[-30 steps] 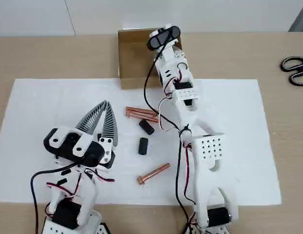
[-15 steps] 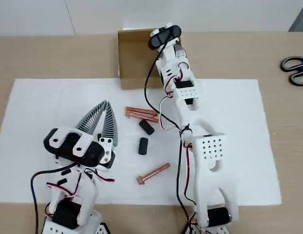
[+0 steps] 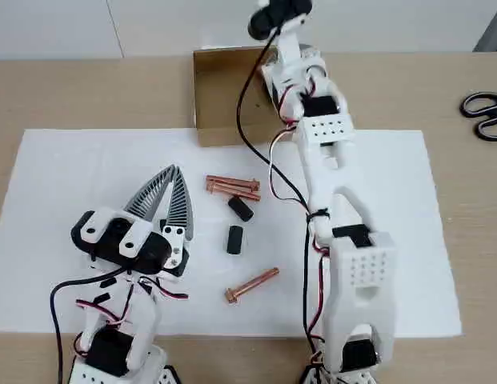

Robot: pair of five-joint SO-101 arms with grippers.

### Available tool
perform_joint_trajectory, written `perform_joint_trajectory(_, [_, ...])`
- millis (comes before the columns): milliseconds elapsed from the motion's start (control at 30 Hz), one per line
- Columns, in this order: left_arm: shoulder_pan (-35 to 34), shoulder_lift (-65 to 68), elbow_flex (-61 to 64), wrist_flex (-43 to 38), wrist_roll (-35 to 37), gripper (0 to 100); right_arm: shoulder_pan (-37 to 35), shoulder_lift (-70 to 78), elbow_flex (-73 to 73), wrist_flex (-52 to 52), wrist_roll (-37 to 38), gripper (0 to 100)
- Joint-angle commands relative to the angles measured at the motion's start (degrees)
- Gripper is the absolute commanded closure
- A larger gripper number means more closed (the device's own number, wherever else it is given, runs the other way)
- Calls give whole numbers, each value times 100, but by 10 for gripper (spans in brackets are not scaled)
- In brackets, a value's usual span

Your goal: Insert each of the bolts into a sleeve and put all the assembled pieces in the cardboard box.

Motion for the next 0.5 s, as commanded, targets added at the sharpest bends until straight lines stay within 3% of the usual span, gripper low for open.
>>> perform_joint_trajectory(0, [-18, -53, -31, -123, 44, 994, -163, -1042, -62, 963, -62, 832])
perform_joint_trajectory(367, [-18, -53, -13, -105, 44, 994, -338, -2281, -53, 3591, -97, 832])
perform_joint_trajectory(467, [-9, -53, -13, -105, 44, 994, -330, -2809, -53, 4418, -730, 832])
